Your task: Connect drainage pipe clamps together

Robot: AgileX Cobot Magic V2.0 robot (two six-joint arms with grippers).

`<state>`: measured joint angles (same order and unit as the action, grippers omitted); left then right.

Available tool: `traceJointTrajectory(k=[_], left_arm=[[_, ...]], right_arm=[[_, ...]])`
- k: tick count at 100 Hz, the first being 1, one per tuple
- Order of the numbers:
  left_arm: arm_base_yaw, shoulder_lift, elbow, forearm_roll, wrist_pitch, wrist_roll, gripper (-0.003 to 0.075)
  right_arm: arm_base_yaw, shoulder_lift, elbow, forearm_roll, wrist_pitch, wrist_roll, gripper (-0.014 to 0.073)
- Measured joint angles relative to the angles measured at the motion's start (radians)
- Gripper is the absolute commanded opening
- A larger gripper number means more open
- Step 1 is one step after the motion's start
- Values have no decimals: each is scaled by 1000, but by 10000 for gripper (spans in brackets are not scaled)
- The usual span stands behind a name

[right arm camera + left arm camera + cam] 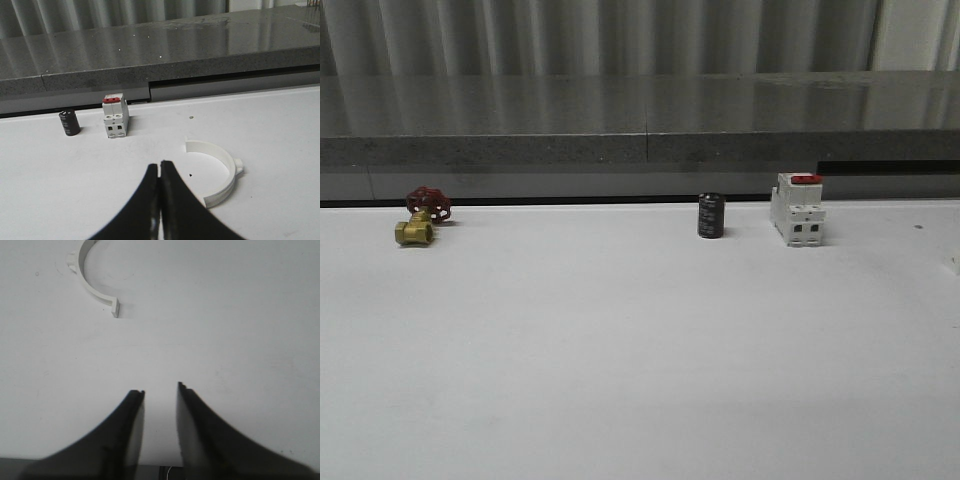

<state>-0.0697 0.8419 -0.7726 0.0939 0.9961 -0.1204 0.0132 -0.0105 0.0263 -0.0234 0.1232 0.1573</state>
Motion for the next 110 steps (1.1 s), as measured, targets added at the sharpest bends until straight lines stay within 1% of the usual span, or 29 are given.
traceJointTrajectory(k=[2,3,8,12,14,29,37,53,69,86,93,110], left_arm=[[0,1,0,0,0,0,532],[0,1,0,0,0,0,577],[0,1,0,0,0,2,644],[0,1,0,0,0,2,680],[0,1,0,0,0,2,685],[0,1,0,0,-6,2,655],[0,14,-5,0,-19,4,654],[18,124,-66,0,-51,8,654],[110,315,-164,-14,-102,76,654],[237,529,-291,-140,-118,261,654],[278,612,-331,-181,-124,316,654],[345,783,-402,-186,-160,361,654]], right_arm=[[0,0,0,0,0,0,-67],[0,0,0,0,0,0,-67],[0,0,0,0,0,0,-67],[0,0,0,0,0,0,-67],[0,0,0,0,0,0,-67],[0,0,0,0,0,0,-67],[0,0,0,0,0,0,-67],[0,0,0,0,0,0,-67],[0,0,0,0,0,0,-67],[0,0,0,0,0,0,-67],[0,0,0,0,0,0,-67],[0,0,0,0,0,0,-67]])
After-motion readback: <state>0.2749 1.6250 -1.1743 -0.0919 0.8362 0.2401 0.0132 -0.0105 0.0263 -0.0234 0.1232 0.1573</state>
